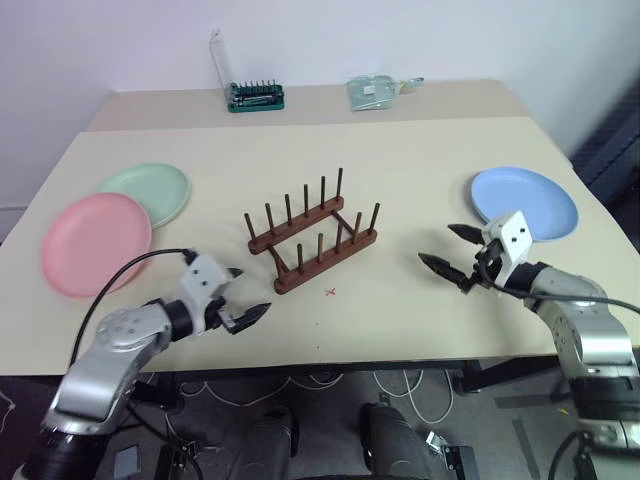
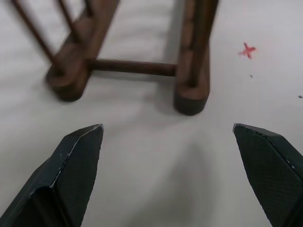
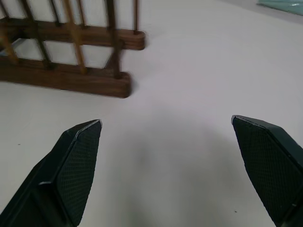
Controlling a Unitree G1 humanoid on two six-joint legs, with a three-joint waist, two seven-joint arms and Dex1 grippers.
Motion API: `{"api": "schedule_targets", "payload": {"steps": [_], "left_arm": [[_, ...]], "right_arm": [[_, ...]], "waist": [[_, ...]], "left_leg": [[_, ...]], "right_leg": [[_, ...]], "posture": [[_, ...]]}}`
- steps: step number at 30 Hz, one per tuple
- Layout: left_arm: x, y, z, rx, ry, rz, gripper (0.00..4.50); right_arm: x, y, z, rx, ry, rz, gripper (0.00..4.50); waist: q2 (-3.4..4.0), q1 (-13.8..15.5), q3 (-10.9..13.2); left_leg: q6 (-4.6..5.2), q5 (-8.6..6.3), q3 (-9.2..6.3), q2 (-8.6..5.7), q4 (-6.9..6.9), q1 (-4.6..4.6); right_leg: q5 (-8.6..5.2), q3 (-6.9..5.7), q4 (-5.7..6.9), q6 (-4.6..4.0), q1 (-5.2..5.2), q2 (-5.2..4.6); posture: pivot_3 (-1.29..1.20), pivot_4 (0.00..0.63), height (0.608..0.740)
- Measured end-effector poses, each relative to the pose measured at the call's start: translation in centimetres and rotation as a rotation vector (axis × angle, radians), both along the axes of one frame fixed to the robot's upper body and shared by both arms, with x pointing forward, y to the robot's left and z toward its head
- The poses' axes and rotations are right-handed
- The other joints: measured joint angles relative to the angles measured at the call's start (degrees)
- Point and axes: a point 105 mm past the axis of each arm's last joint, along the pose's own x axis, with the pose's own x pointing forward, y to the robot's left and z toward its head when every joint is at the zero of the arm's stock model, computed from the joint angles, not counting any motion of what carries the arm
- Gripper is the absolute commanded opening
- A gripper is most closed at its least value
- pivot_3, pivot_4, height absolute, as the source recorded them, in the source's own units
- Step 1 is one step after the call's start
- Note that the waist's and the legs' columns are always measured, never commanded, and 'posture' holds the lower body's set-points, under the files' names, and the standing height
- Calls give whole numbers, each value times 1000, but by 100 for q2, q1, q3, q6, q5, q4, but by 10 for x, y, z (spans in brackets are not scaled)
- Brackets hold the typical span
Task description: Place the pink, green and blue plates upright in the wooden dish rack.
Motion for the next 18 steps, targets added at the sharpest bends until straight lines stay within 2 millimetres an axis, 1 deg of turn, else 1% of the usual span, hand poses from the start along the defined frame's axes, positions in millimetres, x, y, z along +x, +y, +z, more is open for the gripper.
{"api": "schedule_targets", "payload": {"steps": [2, 4, 7, 9, 11, 12, 13, 14, 17, 18], "left_arm": [[4, -11, -2, 16, -3, -38, 4500], [5, -19, -9, 15, 15, -57, 4500], [7, -26, -21, -10, 57, -69, 4500], [8, -30, -22, -13, 59, -84, 4500], [10, -31, -22, 0, 49, -94, 3980], [11, -33, -22, -4, 49, -100, 3633], [12, -35, -23, -11, 48, -100, 3085], [13, -35, -23, -18, 41, -97, 2669], [15, -34, -24, -19, 26, -98, 1073], [17, -33, -25, -16, 21, -95, 736]], "right_arm": [[-7, 15, -9, 22, 29, 37, 4484], [-13, 25, -16, 35, 45, 43, 4484], [-20, 40, -18, 56, 45, 48, 4484], [-21, 45, -16, 58, 34, 48, 4484], [-22, 49, -15, 65, 27, 41, 4500], [-22, 51, -15, 67, 26, 38, 4500], [-22, 52, -15, 67, 26, 36, 4500], [-22, 53, -16, 67, 28, 32, 4500], [-23, 52, -18, 66, 34, 14, 4500], [-23, 51, -19, 64, 39, 6, 4500]], "waist": [[0, -15, -1], [2, -37, -2], [2, -34, -2], [2, -18, -2], [1, -6, -2], [2, -3, -3], [2, -4, -3], [2, -4, -4], [2, -8, -5], [2, -8, -5]], "left_leg": [[1, 0, 0, 0, 1, 0], [2, -1, 0, 2, -1, 2], [2, -1, -1, 3, -1, 1], [2, -1, 0, 1, 1, 1], [2, -1, -1, 0, 2, 0], [2, -1, 0, 0, 2, 0], [2, -1, -1, 0, 2, 0], [2, -1, -1, 0, 3, 1], [2, -1, -1, 1, 3, 1], [2, -1, -1, 1, 3, 2]], "right_leg": [[0, 0, -1, 0, 1, 0], [0, 1, 2, 0, -3, 2], [0, 1, 4, 0, -6, 2], [0, 0, 2, 0, -3, 0], [0, 0, 1, 1, -1, 0], [0, 0, 0, 1, -1, 0], [0, 0, 0, 1, -1, 0], [0, 0, 0, 1, -1, 0], [0, 0, 1, 1, -1, 0], [0, 0, 2, 1, -1, 0]], "posture": [[0, 150, 740], [0, 150, 740], [0, 150, 740], [0, 150, 740], [0, 150, 740], [0, 150, 740], [0, 150, 740], [0, 150, 740], [0, 150, 740], [0, 150, 740]]}}
